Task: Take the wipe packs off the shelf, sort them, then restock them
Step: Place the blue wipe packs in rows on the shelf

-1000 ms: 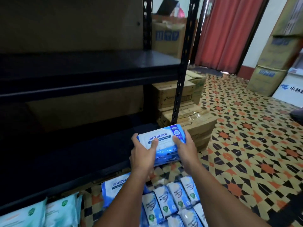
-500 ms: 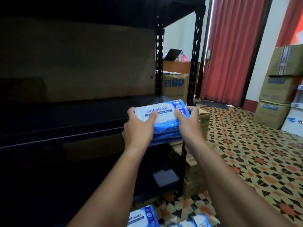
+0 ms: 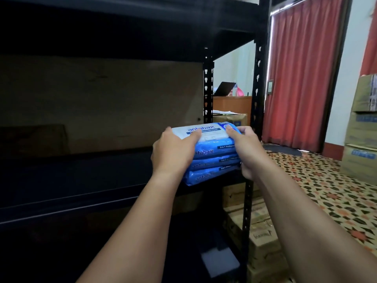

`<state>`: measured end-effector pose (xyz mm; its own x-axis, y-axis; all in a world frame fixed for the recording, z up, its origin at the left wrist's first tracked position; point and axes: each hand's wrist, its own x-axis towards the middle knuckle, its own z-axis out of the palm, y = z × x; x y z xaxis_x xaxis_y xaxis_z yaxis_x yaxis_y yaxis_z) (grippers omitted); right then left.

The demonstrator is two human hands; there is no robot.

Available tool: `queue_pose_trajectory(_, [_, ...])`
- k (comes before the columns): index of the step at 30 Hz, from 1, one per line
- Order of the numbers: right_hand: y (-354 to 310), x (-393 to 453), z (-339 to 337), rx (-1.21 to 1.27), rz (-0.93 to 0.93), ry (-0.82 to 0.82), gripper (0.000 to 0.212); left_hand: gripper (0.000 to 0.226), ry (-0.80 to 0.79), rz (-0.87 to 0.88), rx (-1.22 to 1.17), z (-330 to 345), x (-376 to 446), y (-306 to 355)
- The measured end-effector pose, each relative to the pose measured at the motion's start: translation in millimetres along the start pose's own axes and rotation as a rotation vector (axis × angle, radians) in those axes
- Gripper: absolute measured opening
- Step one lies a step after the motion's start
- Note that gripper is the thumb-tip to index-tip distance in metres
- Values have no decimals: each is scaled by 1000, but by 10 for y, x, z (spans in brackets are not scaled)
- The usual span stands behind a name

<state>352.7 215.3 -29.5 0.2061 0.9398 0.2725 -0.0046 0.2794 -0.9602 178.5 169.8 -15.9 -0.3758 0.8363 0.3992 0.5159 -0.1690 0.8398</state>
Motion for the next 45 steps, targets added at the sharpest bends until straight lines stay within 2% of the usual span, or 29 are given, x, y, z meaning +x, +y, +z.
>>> queue_pose_trajectory(5, [200, 134, 87, -29, 6, -31, 35, 62, -19, -49, -31, 157, 141, -136])
queue_pose_trajectory(8, [305, 155, 91, -122, 11, -98, 56, 66, -31, -67, -24, 214, 233, -237])
queue_pose_trajectory(12, [383, 225, -26, -59, -13, -295, 95, 79, -7, -83, 9, 206, 323, -294])
queue_pose_trajectory(14, [443, 227, -65, -125, -77, -367, 102, 89, 7, -87, 44, 194, 330, -321])
queue_pose_trajectory(17, [539, 208, -62, -290, -232, -315, 89, 112, -73, -20, 75, 165, 332, -301])
queue_pose_trajectory(20, [586, 205, -31, -371, -361, -186, 75, 139, -296, 43, 78, 79, 387, -290])
queue_pose_trajectory(22, [589, 204, 6, -404, -379, -106, 62, 155, -404, 91, 180, 22, 419, -319])
queue_pose_trajectory(25, [573, 191, 25, -431, -344, -112, 51, 146, -399, 159, 259, 29, 470, -410])
queue_pose_trajectory(28, [537, 219, -116, -293, -277, -306, 72, 134, -340, 178, 198, 67, 490, -477])
queue_pose_trajectory(30, [538, 275, -220, -298, -284, -374, 80, 129, -319, 174, 152, 83, 500, -513])
queue_pose_trajectory(35, [588, 316, -152, -319, -322, -189, 59, 123, -256, 142, 30, 164, 480, -559])
queue_pose_trajectory(38, [629, 307, -62, -317, -342, -108, 58, 120, -212, 129, -25, 194, 461, -593])
queue_pose_trajectory(40, [630, 300, -51, -389, -348, -111, 62, 122, -221, 140, -65, 185, 478, -641])
queue_pose_trajectory(45, [553, 283, -79, -548, -285, -272, 75, 116, -261, 129, -92, 172, 504, -650])
